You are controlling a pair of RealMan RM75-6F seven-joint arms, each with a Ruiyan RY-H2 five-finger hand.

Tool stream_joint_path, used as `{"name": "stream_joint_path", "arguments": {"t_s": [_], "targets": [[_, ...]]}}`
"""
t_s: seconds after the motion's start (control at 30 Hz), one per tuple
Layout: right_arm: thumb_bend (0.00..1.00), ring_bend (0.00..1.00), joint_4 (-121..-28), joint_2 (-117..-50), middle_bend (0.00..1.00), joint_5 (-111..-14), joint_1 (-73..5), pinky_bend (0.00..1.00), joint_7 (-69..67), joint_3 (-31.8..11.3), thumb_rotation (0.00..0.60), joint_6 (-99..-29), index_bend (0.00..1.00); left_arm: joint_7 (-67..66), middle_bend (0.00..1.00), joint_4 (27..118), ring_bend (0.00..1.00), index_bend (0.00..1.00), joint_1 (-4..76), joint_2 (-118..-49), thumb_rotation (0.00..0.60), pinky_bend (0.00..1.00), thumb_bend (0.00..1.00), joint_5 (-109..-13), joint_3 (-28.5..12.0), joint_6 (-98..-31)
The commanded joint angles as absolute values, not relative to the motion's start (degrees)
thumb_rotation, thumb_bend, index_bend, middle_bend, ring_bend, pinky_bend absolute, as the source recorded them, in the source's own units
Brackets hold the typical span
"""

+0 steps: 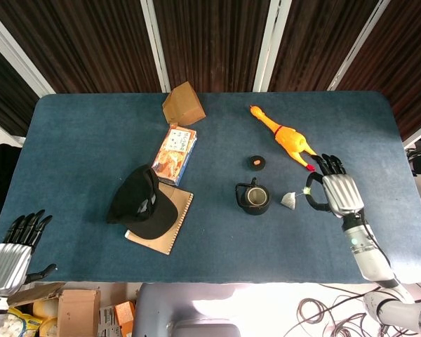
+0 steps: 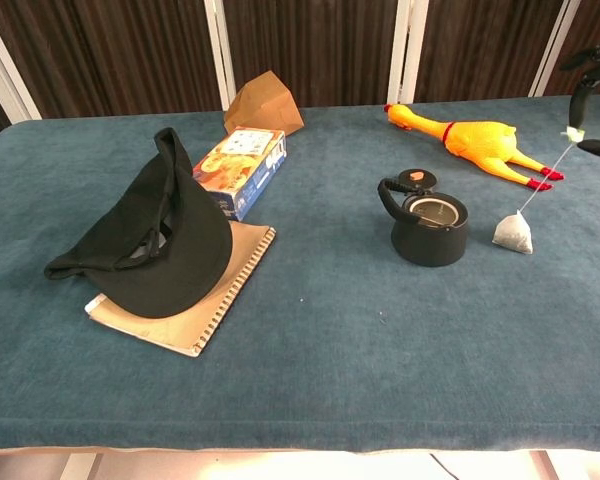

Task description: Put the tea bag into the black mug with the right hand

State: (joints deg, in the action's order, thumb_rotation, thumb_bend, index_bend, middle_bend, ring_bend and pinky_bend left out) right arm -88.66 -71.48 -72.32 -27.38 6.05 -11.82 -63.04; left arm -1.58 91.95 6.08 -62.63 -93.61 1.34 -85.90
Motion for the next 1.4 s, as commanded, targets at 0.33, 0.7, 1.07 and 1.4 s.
{"name": "stream_joint_path", "arguments": {"t_s": [0.33,0.7,1.07,1.4], "targets": [[0.27,0.0,-97.52,-68.62,0.07,-69.94,-29.64,0.0,10.57,-15.44,0.6,-64.89,0.53,-0.9,0.0,91.85,0.0,0.0,5.84,-62.38,0.6,0.07,0.03,-93.66,1.32,-86.45],[0.27,0.0,-102.11,-68.72,0.07,-66.63,-33.05,0.0,14.33,-17.95,0.6,-64.3,0.53,-0.73,0.0,91.87,0.0,0.0,5.83,-62.28,0.6,0.07,0.03,-93.44,1.26,-86.36],[0.27,0.0,-101.69,-71.57,0.07,-61.88,-36.87,0.0,18.22,-18.61,0.6,-62.96,0.53,-0.1,0.0,91.74,0.0,0.0,5.8,-62.01,0.6,0.07,0.03,-93.03,1.01,-86.44],[0.27,0.0,-97.84,-74.42,0.07,-62.17,-37.4,0.0,19.22,-15.51,0.6,-62.86,0.53,0.08,0.0,91.73,0.0,0.0,5.65,-61.9,0.6,0.07,0.03,-92.89,0.95,-86.64]]}}
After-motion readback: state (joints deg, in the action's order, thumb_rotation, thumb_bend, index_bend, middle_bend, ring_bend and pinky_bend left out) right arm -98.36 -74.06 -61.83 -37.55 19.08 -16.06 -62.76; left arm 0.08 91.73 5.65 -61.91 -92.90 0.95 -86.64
